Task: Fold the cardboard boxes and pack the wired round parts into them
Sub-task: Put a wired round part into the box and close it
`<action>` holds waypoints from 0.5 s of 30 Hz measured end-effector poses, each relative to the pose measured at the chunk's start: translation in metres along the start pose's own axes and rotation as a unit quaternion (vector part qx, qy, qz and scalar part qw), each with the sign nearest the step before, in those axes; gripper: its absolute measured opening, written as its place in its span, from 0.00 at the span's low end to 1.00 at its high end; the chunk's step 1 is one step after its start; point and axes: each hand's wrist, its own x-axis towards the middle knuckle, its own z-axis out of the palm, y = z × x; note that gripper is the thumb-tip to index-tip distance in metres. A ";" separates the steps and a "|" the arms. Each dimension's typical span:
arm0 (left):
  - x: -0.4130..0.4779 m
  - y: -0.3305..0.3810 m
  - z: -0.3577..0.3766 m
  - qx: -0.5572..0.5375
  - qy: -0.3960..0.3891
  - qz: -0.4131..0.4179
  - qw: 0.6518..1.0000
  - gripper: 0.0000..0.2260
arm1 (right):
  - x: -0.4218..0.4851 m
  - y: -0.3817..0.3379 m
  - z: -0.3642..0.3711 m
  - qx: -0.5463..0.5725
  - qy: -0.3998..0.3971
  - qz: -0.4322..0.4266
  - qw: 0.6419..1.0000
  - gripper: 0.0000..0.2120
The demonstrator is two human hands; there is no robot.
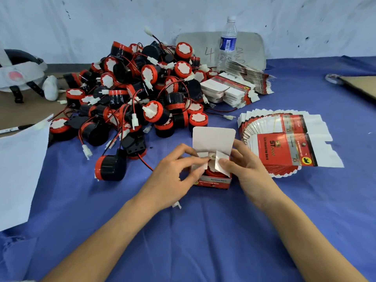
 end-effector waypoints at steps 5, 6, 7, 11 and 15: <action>0.010 0.009 0.005 0.019 -0.011 0.000 1.000 0.12 | -0.002 0.002 -0.001 -0.005 -0.018 -0.012 1.000 0.17; 0.011 0.012 0.006 0.036 -0.017 0.000 0.999 0.15 | -0.002 0.002 -0.002 -0.003 -0.018 -0.013 1.000 0.17; 0.012 0.014 0.007 0.063 -0.022 0.003 0.998 0.17 | -0.002 0.003 -0.002 -0.004 -0.018 -0.013 1.000 0.18; 0.016 0.023 0.006 0.139 -0.021 0.007 0.990 0.16 | 0.000 0.005 -0.006 -0.014 -0.025 -0.006 1.000 0.16; 0.018 0.027 0.004 0.106 -0.005 -0.018 0.994 0.11 | -0.001 0.006 -0.006 -0.012 -0.033 -0.005 0.999 0.16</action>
